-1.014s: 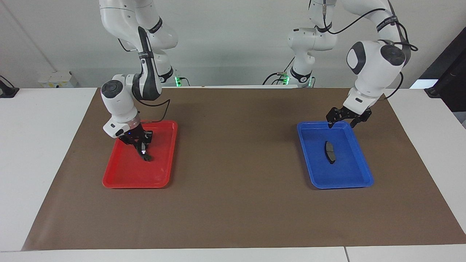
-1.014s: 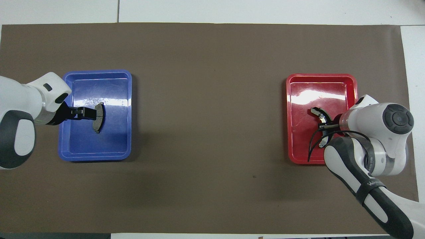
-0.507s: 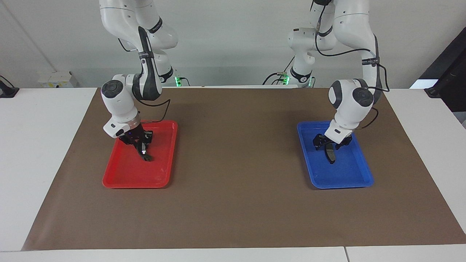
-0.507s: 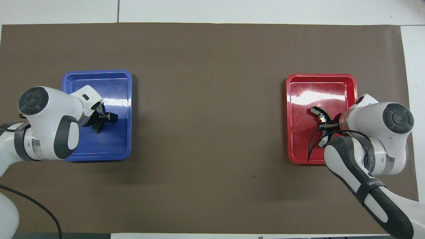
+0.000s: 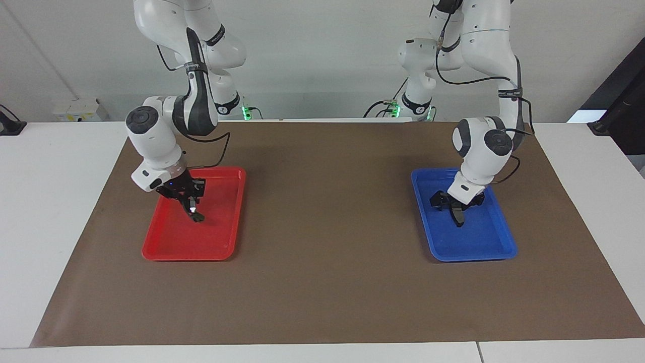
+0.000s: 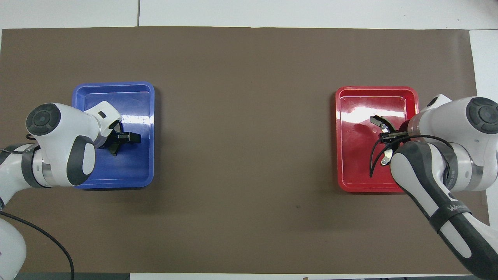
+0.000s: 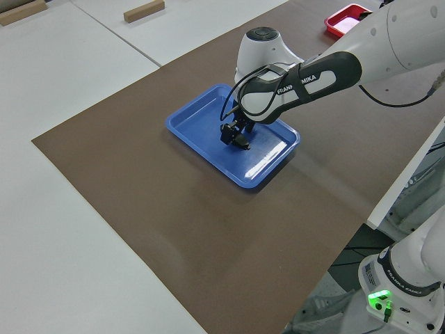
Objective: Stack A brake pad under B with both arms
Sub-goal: 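Grasp the brake pad in the blue tray with the left gripper, then carry the blue-tray pad to the table center with the left gripper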
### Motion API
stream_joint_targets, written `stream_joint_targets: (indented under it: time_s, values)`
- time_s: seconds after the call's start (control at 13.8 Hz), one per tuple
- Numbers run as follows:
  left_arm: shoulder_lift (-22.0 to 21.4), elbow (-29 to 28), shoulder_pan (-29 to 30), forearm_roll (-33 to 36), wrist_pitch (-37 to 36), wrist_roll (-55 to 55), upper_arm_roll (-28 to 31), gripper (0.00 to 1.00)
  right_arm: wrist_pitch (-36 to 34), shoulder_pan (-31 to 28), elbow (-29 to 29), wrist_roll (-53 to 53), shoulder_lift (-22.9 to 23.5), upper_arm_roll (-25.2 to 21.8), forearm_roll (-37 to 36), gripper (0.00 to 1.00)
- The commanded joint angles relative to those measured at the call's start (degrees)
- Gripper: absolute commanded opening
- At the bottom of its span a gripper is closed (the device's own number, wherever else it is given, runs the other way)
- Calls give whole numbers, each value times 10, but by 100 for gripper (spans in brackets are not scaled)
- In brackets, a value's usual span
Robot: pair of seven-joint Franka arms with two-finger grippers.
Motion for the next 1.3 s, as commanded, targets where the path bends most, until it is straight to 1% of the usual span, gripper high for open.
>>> stream_joint_targets:
  time_s: [0.0, 0.07, 0.14, 0.22, 0.29, 0.51, 0.8, 0.94, 1.01, 1.09, 1.23]
  values:
    - [-6, 11, 0, 8, -26, 23, 2, 27, -20, -7, 2, -16, -18, 2, 12, 0]
    - [-11, 12, 0, 8, -26, 26, 2, 17, -20, -7, 2, -16, -19, 2, 12, 0]
    - [-17, 14, -1, 9, -27, 26, 2, 11, -21, -8, 2, -16, -19, 2, 12, 0]
    - [-22, 15, -1, 8, -28, 26, 2, 7, -21, -7, 2, -16, -20, 2, 12, 0]
    - [-29, 19, -1, 8, -32, 26, 2, 5, -21, -7, 2, -16, -20, 3, 12, 0]
    - [-38, 61, -11, 8, -78, 26, 1, 5, -24, -8, 2, -16, -21, 2, 13, 0]
    - [-46, 101, -51, 8, -121, 19, 1, 6, -25, -8, 3, -16, -21, 2, 13, 1]
    - [-38, 139, -101, 5, -144, -12, 2, 4, -32, -9, 4, -12, -30, 0, 13, 1]
    - [-37, 143, -131, 5, -136, -44, 2, 1, -48, -9, 7, -11, -38, 0, 13, 1]
    - [-36, 144, -166, 4, -121, -76, 2, 1, -70, -9, 15, -10, -48, 0, 13, 1]
    - [-35, 147, -208, 4, -104, -122, 2, 1, -120, -9, 32, 1, -68, -2, 13, 1]
